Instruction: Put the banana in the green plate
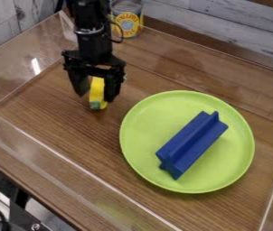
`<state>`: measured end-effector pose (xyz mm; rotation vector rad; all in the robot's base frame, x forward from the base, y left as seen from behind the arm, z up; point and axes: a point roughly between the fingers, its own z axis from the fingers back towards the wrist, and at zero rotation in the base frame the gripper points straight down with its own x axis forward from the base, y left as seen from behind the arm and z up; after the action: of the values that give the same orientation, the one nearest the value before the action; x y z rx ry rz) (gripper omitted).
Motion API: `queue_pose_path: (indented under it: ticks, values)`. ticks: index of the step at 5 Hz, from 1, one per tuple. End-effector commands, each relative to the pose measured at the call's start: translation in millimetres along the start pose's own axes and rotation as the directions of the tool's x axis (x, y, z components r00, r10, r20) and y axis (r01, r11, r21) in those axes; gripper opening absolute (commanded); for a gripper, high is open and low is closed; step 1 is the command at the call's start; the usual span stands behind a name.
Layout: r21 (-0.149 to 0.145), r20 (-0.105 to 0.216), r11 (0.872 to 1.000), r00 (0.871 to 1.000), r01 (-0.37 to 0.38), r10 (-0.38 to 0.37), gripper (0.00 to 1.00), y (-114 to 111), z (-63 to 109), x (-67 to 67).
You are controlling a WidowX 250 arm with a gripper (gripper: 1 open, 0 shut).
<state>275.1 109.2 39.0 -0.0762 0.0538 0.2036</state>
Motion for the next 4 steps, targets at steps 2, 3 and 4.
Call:
queue_pose_path:
  ticks: [2,3,4]
  values:
    - [-0.007,0.058,1.000,0.998,-0.019,0.019,1.00,7.7,8.3,15.4]
    - [-0.012,0.059,1.000,0.998,-0.021,0.022,1.00,8.6,6.4,18.1]
    - [-0.016,0.059,1.000,0.998,-0.021,0.021,1.00,8.8,5.7,20.1]
